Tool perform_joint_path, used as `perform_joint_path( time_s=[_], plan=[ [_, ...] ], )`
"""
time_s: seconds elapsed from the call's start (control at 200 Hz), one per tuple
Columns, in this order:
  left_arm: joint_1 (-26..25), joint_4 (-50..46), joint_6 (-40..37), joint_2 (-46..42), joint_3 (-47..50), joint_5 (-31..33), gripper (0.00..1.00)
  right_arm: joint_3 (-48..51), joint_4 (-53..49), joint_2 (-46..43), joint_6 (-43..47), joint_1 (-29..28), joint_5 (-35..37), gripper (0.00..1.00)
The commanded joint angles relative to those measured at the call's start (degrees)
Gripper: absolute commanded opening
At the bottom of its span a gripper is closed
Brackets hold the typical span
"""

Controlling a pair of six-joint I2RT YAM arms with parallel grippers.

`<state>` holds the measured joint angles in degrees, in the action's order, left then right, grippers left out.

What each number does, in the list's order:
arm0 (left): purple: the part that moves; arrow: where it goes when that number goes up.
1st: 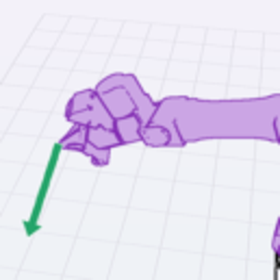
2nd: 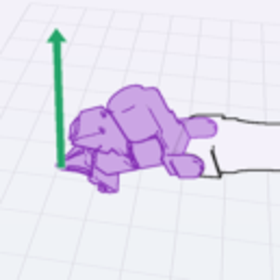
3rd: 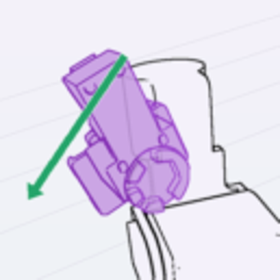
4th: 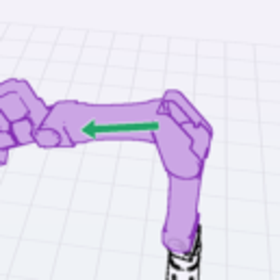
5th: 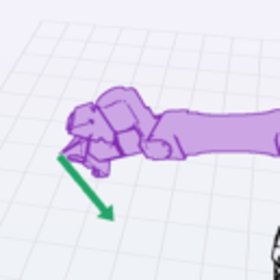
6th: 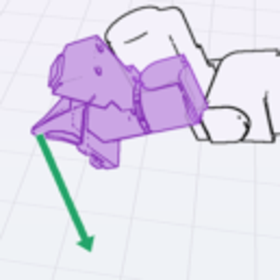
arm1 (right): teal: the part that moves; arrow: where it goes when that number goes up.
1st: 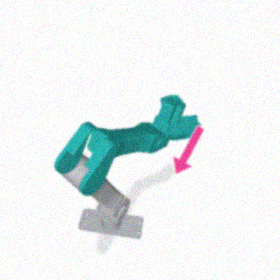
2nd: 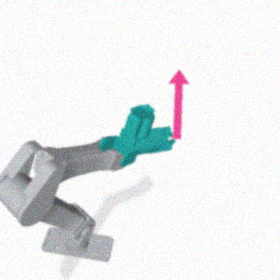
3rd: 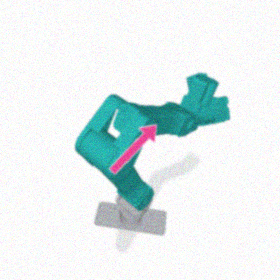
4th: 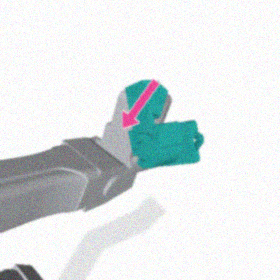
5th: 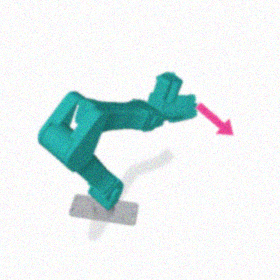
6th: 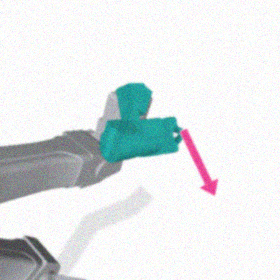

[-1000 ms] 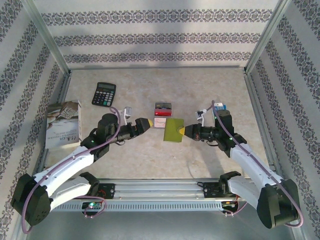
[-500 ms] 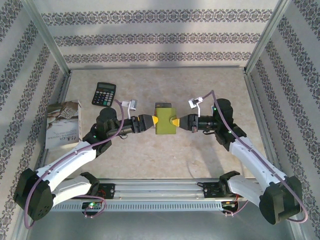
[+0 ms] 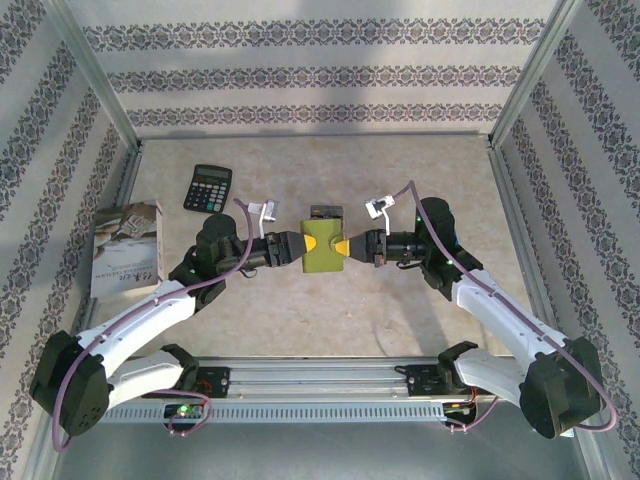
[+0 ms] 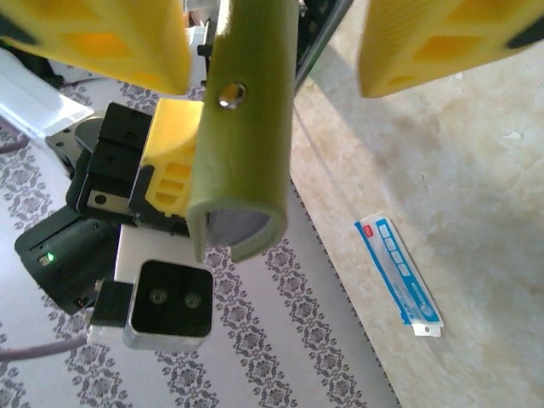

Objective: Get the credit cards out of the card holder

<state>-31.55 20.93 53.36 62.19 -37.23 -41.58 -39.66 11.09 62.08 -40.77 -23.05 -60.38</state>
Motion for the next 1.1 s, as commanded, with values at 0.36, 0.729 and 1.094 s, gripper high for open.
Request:
perform_joint_path(
  time_s=[0.36, 0.729, 1.094],
  plan=[
    [-0.77, -5.68, -4.65, -1.5, -3.32, 1.45, 0.12, -1.21, 3.32, 1.9, -1.06, -0.57, 2.41, 0.04],
    [-0.77, -16.92, -8.72, -5.7, -4.36, 13.35, 0.0, -0.68, -2.17, -0.06, -0.14, 2.88, 7.34, 0.57],
    [-2.6, -32.82, -10.15, -8.98, -7.64, 31.87, 0.0, -12.67, -34.45, -3.12, 8.53, -2.35, 32.33, 0.56]
  ],
)
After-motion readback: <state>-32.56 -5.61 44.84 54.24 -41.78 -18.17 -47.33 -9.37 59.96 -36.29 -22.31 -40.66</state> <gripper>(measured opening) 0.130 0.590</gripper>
